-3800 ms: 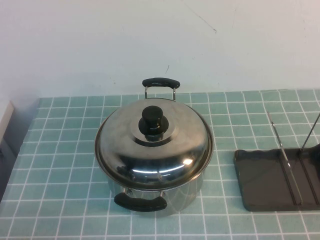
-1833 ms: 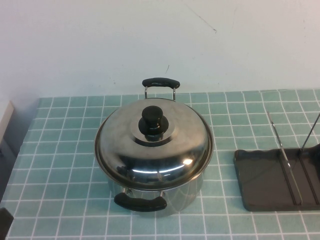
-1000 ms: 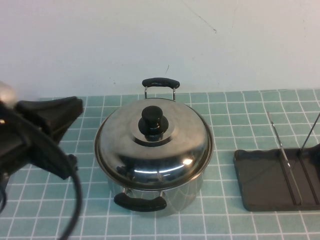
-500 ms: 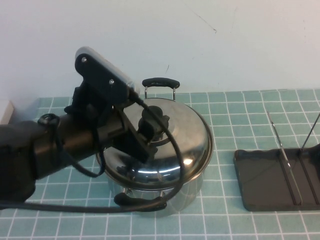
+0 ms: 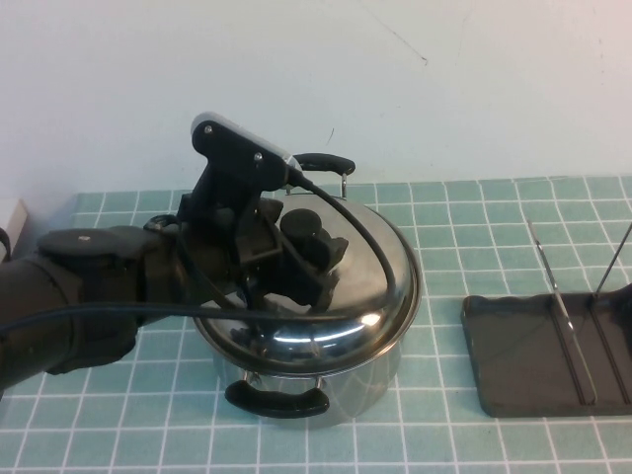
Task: Put pot lid on rack
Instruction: Open the pot, then hand over the pot lid
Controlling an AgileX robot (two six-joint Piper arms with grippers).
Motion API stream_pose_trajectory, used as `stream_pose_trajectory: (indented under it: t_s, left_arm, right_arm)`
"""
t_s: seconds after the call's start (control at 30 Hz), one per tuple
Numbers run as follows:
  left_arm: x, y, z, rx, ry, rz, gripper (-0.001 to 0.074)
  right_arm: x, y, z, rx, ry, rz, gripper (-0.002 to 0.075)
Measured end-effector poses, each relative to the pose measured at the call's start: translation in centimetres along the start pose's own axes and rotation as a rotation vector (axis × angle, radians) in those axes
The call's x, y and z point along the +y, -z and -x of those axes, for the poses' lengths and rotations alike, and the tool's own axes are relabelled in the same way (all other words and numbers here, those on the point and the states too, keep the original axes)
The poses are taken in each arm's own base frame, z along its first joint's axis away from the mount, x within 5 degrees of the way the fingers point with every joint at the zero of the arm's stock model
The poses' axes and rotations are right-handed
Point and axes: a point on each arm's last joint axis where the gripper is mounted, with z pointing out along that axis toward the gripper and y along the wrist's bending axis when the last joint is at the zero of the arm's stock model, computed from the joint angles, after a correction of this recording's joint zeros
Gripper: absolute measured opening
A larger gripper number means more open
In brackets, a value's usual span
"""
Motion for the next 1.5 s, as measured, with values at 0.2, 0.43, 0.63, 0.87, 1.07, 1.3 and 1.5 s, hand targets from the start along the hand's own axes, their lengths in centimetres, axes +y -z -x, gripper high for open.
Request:
stream_pose_trajectory:
  t_s: [0.2, 0.43, 0.63, 0.87, 1.07, 1.3, 1.5]
  left_arm:
    - [0.1, -0.3, -0.2, 0.01, 0.04, 0.011, 0.0338]
    - [0.1, -0.2, -0.1, 0.008, 0.041, 0.013, 0.0337]
    - [-1.1, 3.1, 3.1, -0.138, 0.015, -0.086, 0.0336]
    - [-3.1, 8.5, 7.2, -0.342, 0.011, -0.266, 0.0336]
    - [-3.3, 8.4, 7.1, -0.315, 0.148, -0.312, 0.0336]
    - [-3.2, 7.4, 6.6, -0.28, 0.175, -0.314, 0.0336]
    - [-3.1, 6.8, 6.4, -0.257, 0.211, -0.317, 0.0336]
  right_arm:
    - [0.0, 0.0, 0.0, 0.0, -0.002, 0.001, -0.0003]
    - [0.1, 0.0, 0.0, -0.001, -0.016, 0.007, -0.0003]
    - [1.1, 0.6, 1.1, -0.018, 0.094, 0.038, -0.0003]
    - [3.0, 1.6, 2.8, -0.046, 0.098, 0.117, -0.0003]
    - [4.7, 1.3, 4.4, -0.014, 0.008, 0.22, 0.0041]
    - [7.5, -0.8, 8.3, 0.009, -0.03, 0.352, 0.0245]
    - [8.3, -4.8, 9.8, 0.173, -0.195, 0.426, 0.0414]
